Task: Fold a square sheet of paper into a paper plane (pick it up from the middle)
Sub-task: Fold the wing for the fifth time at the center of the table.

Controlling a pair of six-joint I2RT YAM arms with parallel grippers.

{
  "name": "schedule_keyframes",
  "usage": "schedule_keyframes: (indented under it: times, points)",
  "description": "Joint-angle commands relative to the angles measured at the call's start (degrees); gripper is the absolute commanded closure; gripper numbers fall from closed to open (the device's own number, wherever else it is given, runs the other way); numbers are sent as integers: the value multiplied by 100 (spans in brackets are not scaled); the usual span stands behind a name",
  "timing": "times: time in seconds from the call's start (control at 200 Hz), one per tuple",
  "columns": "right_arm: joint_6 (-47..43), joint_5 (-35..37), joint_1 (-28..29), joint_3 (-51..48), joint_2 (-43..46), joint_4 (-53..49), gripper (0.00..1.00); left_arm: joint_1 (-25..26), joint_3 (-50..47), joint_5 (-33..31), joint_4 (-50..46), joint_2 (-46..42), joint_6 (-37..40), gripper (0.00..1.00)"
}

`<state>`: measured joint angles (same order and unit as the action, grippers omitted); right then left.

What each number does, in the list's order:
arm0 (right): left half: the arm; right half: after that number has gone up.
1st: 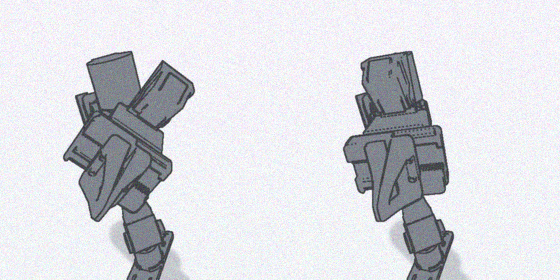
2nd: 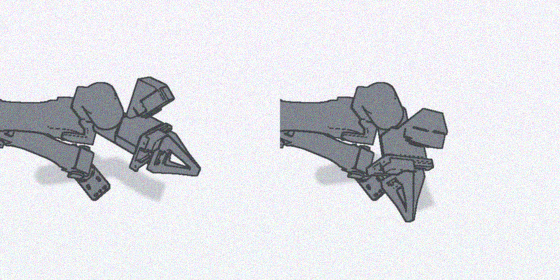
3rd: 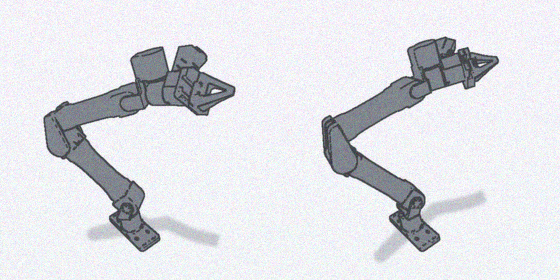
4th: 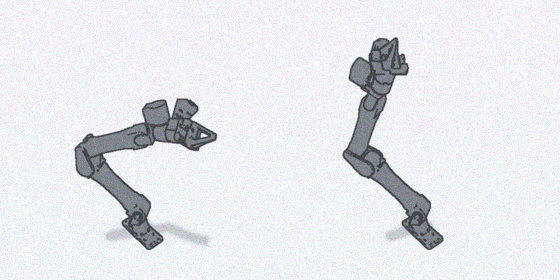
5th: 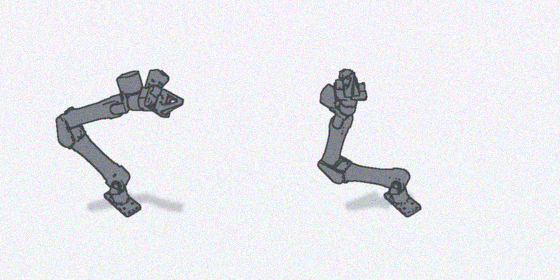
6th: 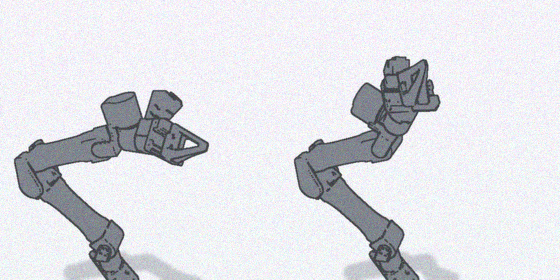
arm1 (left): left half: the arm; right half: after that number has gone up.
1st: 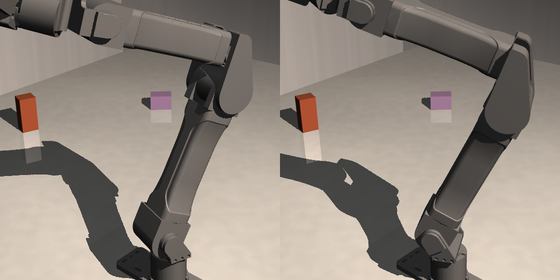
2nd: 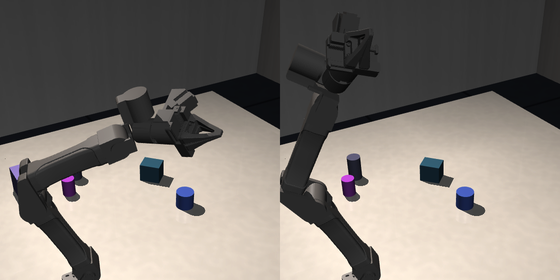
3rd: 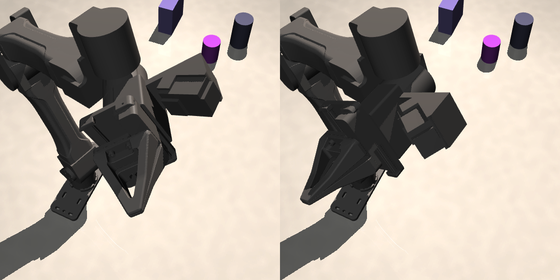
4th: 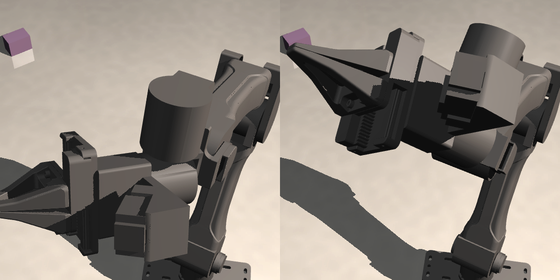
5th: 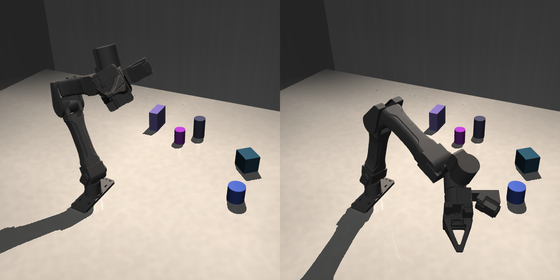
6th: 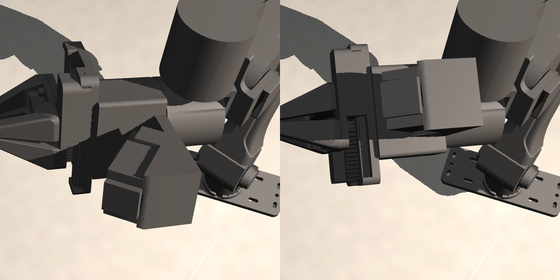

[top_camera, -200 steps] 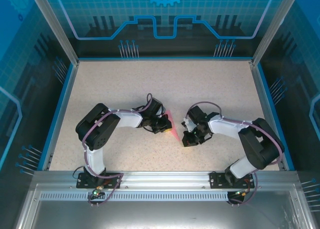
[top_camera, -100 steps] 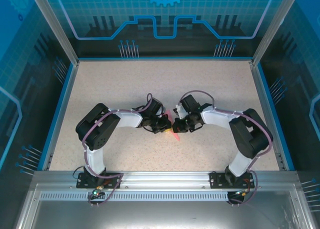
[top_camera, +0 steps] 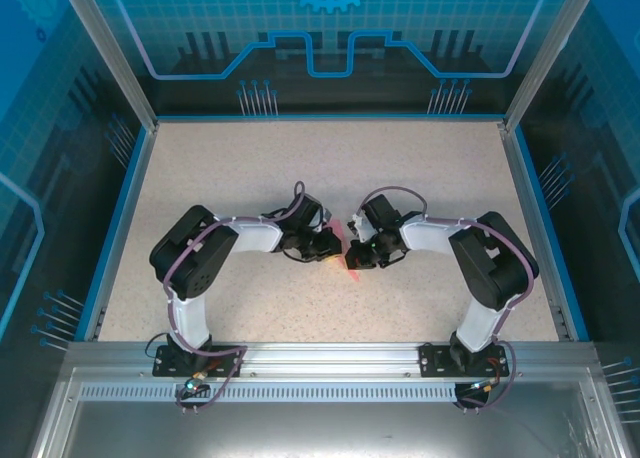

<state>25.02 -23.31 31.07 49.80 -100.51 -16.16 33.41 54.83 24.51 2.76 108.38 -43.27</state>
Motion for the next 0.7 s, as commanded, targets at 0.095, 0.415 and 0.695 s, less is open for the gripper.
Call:
schedule_keyframes:
  times: [0.095, 0.415, 0.695]
  points:
    - [-140, 578, -31, -331, -367, -584, 100, -395, 47, 166, 40, -238, 728, 84]
    - [-146, 538, -22, -294, -464, -608, 100, -455, 206, 61, -106, -77, 1074, 84]
    - [-175, 679, -22, -271, -519, -771, 100, -503, 381, -384, -507, 225, 1134, 85]
